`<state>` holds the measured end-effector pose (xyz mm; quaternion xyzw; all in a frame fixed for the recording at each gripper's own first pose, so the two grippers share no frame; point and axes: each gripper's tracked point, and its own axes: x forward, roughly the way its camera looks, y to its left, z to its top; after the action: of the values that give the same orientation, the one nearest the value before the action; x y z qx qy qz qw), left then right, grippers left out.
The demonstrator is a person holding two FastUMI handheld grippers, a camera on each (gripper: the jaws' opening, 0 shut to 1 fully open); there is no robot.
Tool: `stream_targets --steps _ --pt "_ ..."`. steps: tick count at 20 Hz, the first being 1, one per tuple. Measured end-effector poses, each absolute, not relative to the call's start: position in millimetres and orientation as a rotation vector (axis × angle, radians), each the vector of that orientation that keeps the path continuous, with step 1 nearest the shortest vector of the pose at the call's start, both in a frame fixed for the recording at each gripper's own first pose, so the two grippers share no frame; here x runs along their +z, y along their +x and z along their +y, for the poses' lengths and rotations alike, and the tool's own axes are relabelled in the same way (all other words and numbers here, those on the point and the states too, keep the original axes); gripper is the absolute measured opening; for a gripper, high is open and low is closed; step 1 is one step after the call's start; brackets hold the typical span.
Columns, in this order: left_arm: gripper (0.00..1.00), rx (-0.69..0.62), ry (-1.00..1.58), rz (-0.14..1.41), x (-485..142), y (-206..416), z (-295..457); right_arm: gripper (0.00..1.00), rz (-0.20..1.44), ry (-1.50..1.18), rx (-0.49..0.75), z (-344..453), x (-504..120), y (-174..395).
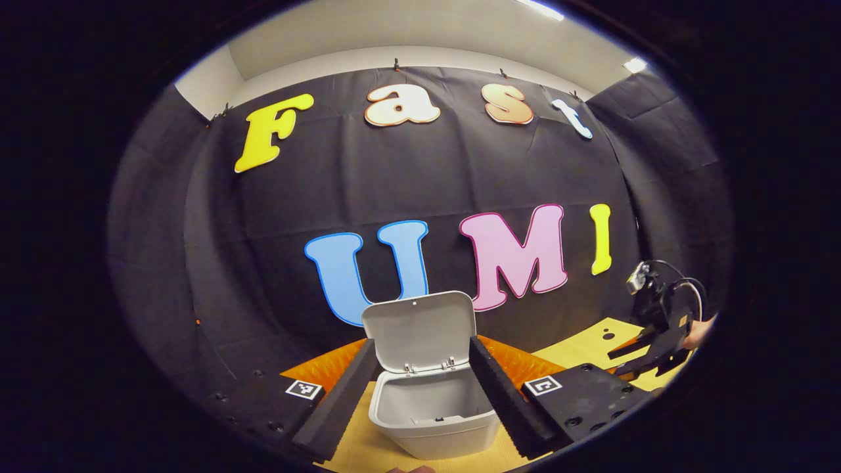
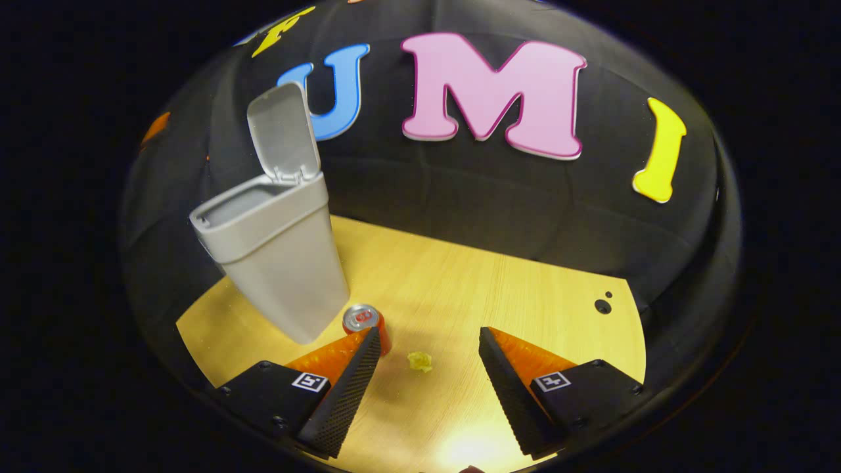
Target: Press the lid of the desktop garbage bin to open it, pick up the crumpled paper on the desktop and throw it into the bin, then pick up the pop can on the desktop and drop it into the bin, and finally close the garbage bin lid.
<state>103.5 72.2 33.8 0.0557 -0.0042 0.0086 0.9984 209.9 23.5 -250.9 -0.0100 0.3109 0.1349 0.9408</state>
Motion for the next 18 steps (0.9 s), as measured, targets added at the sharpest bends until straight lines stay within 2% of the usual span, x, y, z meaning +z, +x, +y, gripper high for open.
stream_targets --steps 4,7,13,17,18 --pt "0.96 0.065 0.068 0.014 21.4 56.7 83.2 0.97 0.773 -0.011 0.296 40.6 -316.0 226.3" --pt "0.96 0.121 0.058 0.002 23.4 26.5 92.0 0.98 0.948 0.067 0.262 51.3 -378.5 235.3" --pt "0.96 0.181 0.145 0.028 21.9 5.3 104.4 0.93 1.064 0.057 0.197 44.8 -429.8 247.3" --pt "0.96 0.184 0.138 0.05 13.9 3.8 105.2 0.78 1.081 0.029 0.201 48.9 -434.3 245.3" --pt "0.96 0.181 0.13 0.058 11.8 3.3 103.9 0.84 1.078 0.029 0.209 48.8 -432.8 246.3"
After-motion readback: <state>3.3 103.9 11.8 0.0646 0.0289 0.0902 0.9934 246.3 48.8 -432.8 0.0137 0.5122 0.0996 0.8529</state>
